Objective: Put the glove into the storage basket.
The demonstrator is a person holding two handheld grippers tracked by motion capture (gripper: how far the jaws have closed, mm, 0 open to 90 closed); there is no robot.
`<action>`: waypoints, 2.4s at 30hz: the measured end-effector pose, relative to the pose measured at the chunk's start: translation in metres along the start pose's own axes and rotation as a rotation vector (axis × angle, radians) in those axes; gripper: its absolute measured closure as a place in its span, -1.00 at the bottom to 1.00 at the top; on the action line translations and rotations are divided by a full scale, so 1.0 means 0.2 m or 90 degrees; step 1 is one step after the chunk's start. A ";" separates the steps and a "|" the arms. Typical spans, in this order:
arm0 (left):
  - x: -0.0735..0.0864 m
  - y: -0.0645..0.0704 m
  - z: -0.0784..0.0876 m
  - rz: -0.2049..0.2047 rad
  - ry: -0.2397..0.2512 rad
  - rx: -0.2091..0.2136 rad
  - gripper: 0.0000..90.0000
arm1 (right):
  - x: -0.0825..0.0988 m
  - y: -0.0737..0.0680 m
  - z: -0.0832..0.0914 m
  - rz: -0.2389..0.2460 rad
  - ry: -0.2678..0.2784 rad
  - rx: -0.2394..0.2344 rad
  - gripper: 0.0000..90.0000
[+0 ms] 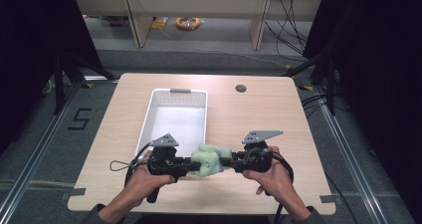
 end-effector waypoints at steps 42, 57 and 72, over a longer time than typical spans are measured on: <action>-0.05 -0.57 0.02 0.091 -0.087 -0.114 0.65 | -0.40 0.18 -0.57 -0.048 -0.108 0.028 0.60; 0.00 -0.64 -0.08 0.068 -0.165 -0.138 0.64 | -0.35 0.25 -0.73 -0.078 -0.177 0.049 0.59; 0.02 -0.65 -0.12 0.042 -0.190 -0.164 0.60 | -0.33 0.28 -0.79 -0.082 -0.214 0.063 0.54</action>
Point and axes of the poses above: each handheld gripper's, and its own axes: z roughly backward along the jaws, x roughly out of its underside, y roughly to its right, the point moved 1 cm from there along -z, roughly forward along the jaws, and after that the axes turned 14 degrees about -x, right-handed, at the moved point
